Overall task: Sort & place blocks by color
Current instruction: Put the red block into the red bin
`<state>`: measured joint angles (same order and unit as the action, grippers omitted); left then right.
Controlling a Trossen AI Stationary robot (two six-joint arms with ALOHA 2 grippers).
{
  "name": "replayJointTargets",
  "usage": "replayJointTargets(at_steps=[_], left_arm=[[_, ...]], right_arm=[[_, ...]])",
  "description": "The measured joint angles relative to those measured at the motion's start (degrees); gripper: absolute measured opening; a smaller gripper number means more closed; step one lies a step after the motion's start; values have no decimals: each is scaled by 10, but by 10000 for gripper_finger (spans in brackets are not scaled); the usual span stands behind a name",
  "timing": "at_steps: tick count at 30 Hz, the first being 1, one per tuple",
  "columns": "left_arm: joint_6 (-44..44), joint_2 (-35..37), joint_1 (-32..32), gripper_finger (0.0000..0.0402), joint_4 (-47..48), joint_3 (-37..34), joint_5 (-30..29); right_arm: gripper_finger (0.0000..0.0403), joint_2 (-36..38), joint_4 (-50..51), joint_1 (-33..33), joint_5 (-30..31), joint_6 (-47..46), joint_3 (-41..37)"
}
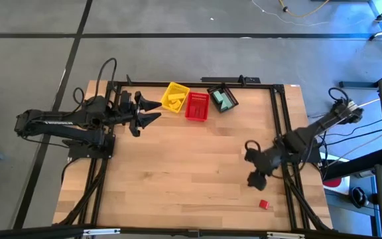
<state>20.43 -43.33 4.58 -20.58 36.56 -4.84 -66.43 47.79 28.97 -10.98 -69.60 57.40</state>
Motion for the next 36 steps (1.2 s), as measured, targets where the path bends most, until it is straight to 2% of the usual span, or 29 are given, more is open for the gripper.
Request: replayJointTargets(at_steps=[9,16,20,27,36], left_arm=[[0,0,0,234,9,0,0],[-1,0,0,234,10,0,-13],[4,0,0,234,9,0,-15],[1,0,0,234,9,0,-21],[-1,0,0,234,9,0,-21]], right_arm=[[275,-3,-9,120,2,-142,-61],[275,-39,-45,190,-8,-145,-82],[275,-78,-47,218,-20,-161,-85],[275,-149,-57,266,-26,-262,-85],[275,-231,-102,269,-7,-281,-85]])
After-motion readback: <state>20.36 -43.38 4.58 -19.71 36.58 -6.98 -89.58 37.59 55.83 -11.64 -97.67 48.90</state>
